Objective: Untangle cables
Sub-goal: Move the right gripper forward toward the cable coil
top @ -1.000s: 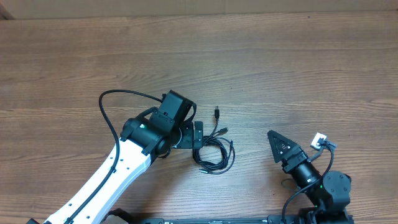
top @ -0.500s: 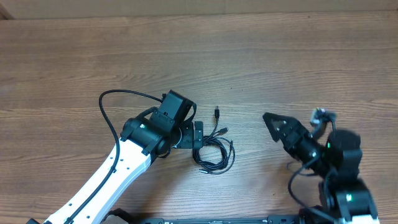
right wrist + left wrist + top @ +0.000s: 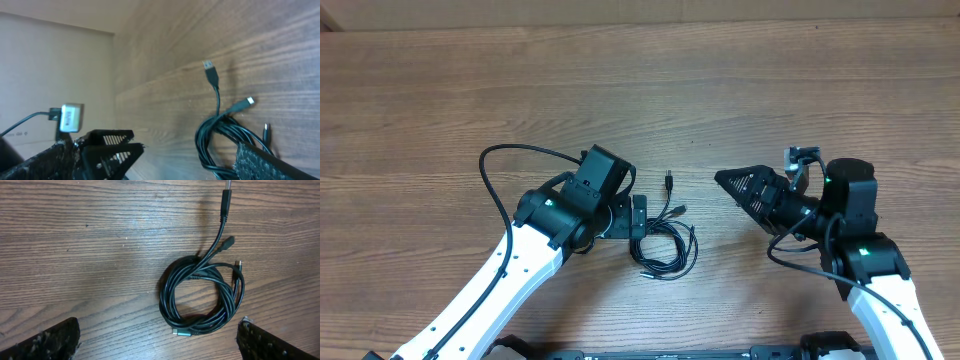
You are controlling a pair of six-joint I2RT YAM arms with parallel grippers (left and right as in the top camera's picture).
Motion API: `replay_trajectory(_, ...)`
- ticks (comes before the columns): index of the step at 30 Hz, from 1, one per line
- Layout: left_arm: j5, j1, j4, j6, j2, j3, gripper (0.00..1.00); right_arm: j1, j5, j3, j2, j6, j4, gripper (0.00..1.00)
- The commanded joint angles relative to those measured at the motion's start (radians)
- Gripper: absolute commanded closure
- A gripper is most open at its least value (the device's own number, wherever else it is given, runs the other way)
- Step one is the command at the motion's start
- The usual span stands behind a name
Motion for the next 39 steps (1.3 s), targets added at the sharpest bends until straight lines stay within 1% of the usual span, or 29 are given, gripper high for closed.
replay_trajectory(1,0.004,0.001,0.001,-0.013,0.003,-0.005,0.00,-0.002,-0.031,0.025,0.034,-0.012,-0.018,0.00)
replay_trajectory(14,0.004,0.001,0.001,-0.013,0.003,-0.005,0.01,-0.002,-0.029,0.025,0.057,-0.021,-0.114,0.00)
replay_trajectory(17,0.004,0.001,0.001,-0.013,0.003,-0.005,0.00,-0.002,0.035,0.025,0.057,-0.020,-0.114,0.00)
replay_trajectory(18,0.004,0.001,0.001,-0.013,0.003,-0.005,0.00,-0.002,0.090,0.025,0.057,-0.020,-0.123,0.00)
replay_trajectory(21,0.003,0.000,0.001,-0.013,0.003,-0.005,0.00,-0.002,0.176,0.025,0.057,-0.020,-0.154,0.00)
replay_trajectory(28,0.003,0.001,0.001,-0.013,0.003,-0.005,0.00,0.016,0.215,0.024,0.058,-0.018,-0.178,0.00)
replay_trajectory(31,0.004,0.001,0.002,-0.013,0.003,-0.005,0.00,0.040,0.251,0.024,0.069,0.018,-0.191,0.00)
replay_trajectory(34,0.004,0.001,0.002,-0.013,0.003,-0.005,0.01,0.073,0.307,0.024,0.103,0.092,-0.214,0.00)
replay_trajectory(39,0.004,0.000,0.009,-0.013,0.003,-0.005,0.00,0.122,0.319,0.024,0.187,0.120,-0.210,0.00)
